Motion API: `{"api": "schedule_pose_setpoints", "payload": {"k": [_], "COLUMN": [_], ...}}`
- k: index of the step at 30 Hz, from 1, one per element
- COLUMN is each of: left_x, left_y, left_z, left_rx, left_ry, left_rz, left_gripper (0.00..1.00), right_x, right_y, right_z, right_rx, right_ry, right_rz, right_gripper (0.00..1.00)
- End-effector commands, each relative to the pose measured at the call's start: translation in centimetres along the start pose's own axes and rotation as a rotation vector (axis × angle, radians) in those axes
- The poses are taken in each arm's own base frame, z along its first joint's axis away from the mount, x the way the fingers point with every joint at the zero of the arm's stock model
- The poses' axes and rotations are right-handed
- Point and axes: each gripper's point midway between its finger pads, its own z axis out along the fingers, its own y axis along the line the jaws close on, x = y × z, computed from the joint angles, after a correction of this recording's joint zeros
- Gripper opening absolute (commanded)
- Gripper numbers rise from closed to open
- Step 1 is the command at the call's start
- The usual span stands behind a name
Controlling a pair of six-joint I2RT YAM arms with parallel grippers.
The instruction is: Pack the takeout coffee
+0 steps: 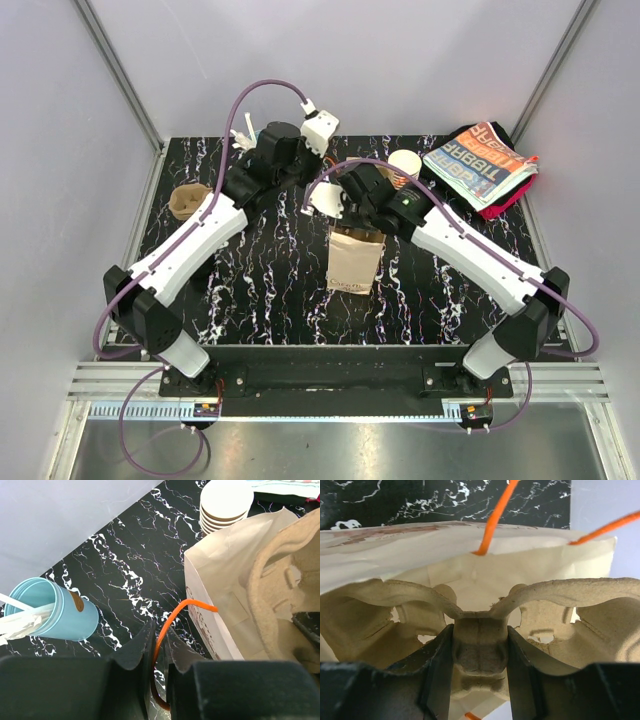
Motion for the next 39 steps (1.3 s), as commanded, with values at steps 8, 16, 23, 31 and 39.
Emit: {"api": "schedule_pose_setpoints", "payload": {"k": [8,16,23,31,39], "left_x": [-2.9,-2.3,-1.4,-0.7,-0.3], "left_y": [1.1,1.6,1.9,2.9,2.7], "left_z": [-2.5,-2.8,-2.4,-2.1,-1.7], "left_rx": [-0.037,-0.062,-0.074,-0.129,-0.121], "left_ry": [-0.132,-0.13,-0.112,-0.11,-0.108], "left_rz": [-0.034,-0.034,-0.034,-0.063,-0.083], "left_gripper": [0.17,0.17,0.17,0.18,0.18], "right_x": [-2.0,-1.8,-1.8,-1.5,-1.6], "right_y": [1.2,3.0,4.3,5.7,7.1], "right_z": [0.3,1.0,1.5,1.5,1.7], "right_rx": [-0.099,-0.215,-0.296,-0.388,-0.469], "right_ry": [-0.049,-0.068,-0.072,-0.067,-0.072], "right_rz": [0.051,0.102,0.144,0.189,0.239], "right_gripper": [0.22,0.21,0.2,0.2,0.2]}}
